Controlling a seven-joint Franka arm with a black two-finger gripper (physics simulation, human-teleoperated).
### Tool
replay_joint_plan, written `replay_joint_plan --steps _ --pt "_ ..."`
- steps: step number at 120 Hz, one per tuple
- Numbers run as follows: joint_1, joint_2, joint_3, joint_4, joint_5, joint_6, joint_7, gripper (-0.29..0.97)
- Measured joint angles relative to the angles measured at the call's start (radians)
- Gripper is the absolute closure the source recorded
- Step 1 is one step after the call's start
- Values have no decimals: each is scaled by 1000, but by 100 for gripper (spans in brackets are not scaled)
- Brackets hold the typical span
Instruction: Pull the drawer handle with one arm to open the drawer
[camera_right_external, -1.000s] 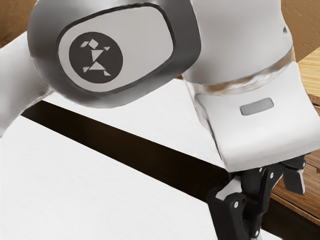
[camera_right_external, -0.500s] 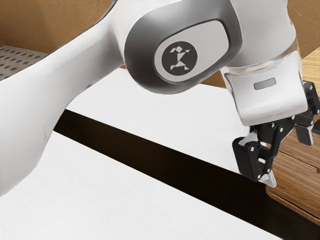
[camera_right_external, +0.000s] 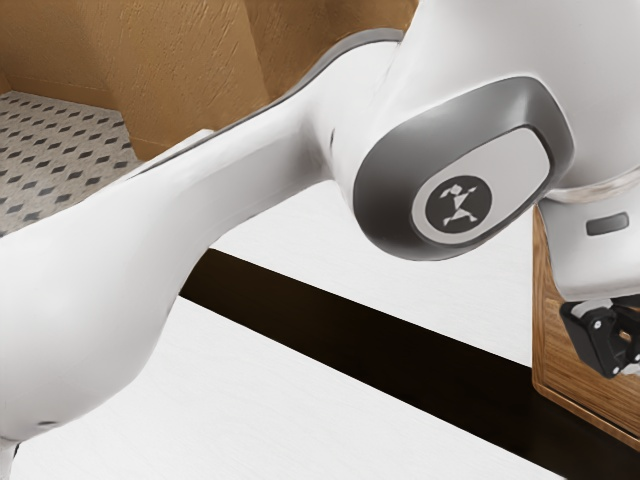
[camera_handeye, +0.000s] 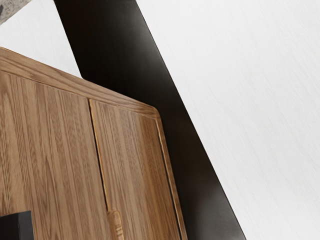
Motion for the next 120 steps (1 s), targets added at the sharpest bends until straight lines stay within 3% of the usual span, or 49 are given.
replay_joint_plan --steps 43,120 --pt "4 18 9 -12 61 109 -4 0" --pt "21 17 14 -48 68 127 -67 0"
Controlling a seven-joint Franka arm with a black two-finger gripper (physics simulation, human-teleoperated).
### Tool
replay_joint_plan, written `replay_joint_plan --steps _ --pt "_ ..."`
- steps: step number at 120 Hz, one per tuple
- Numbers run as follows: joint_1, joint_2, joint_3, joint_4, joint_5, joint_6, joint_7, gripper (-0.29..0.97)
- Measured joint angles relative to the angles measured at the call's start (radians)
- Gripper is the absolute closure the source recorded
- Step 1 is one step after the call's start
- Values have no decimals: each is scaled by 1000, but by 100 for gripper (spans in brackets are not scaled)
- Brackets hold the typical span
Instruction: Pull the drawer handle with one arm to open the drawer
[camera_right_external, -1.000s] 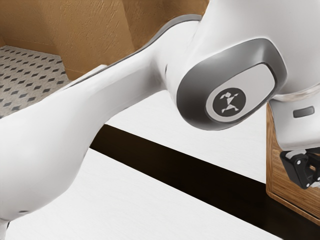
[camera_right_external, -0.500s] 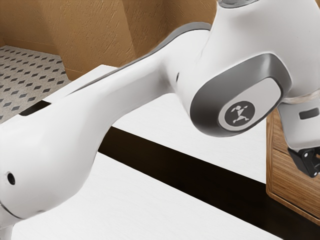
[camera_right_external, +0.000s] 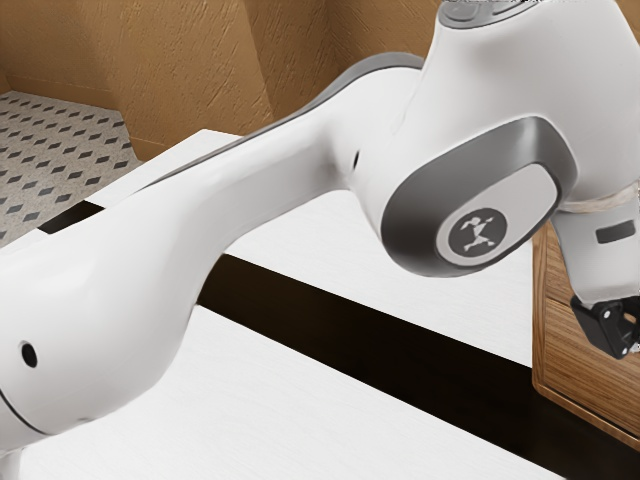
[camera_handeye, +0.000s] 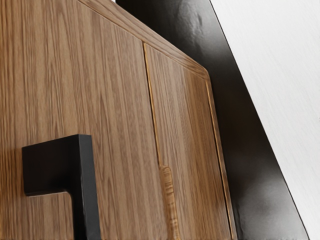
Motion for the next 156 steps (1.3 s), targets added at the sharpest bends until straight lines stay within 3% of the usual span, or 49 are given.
replay_joint_plan --steps 20,88,128,156 --pt "6 -43 0 -65 1 12 -11 0" --pt "16 -39 0 -103 -7 71 -39 0" --pt "16 -43 -1 -103 2 80 -45 24" --pt "16 -46 -1 -101 5 52 -48 34"
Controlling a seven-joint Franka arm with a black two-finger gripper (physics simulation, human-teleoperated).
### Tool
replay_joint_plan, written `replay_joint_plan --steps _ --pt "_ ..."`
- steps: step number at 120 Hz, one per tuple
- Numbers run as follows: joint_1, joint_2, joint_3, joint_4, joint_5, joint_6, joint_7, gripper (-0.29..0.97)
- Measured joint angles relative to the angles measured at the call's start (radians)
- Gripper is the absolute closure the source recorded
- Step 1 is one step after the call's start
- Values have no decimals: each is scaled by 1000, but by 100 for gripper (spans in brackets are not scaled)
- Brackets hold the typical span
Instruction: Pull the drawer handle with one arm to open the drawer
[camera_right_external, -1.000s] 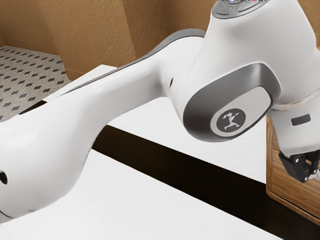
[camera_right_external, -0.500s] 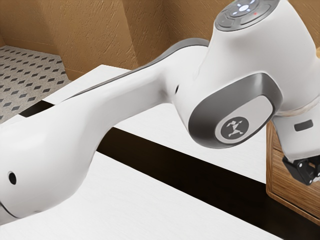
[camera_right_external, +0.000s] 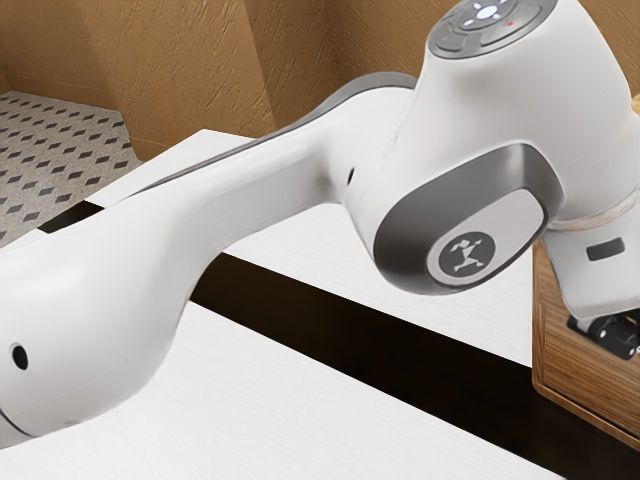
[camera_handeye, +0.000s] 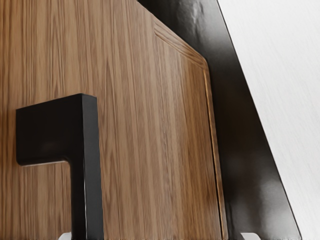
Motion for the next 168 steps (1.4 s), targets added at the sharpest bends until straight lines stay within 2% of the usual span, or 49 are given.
replay_joint_plan --steps 36,89,108,128,168 --pt "2 -24 0 11 14 -97 -1 41" --pt "6 -58 0 13 13 -228 -3 43" --pt "5 -59 0 13 6 -248 -5 40" --pt "7 -70 -3 12 -7 -262 -8 54" --pt "3 -114 -4 -29 -18 -289 -20 58"
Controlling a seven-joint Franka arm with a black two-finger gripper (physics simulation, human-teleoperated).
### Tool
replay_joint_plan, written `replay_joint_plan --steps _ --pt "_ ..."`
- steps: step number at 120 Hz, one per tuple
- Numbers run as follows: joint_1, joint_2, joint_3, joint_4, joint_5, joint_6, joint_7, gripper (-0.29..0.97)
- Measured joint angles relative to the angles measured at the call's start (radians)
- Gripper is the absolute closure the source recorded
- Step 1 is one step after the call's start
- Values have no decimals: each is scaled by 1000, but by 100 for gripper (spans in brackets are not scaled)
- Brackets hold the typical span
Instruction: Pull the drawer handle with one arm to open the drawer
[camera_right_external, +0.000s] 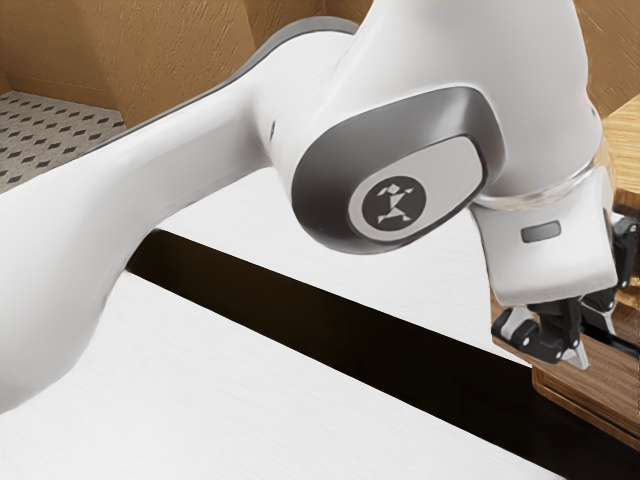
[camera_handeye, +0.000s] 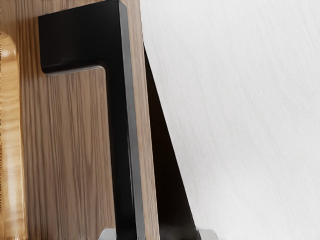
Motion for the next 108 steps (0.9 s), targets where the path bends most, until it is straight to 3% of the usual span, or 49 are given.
replay_joint_plan --steps 108 --pt "-32 -193 -3 -218 -31 -40 -130 61"
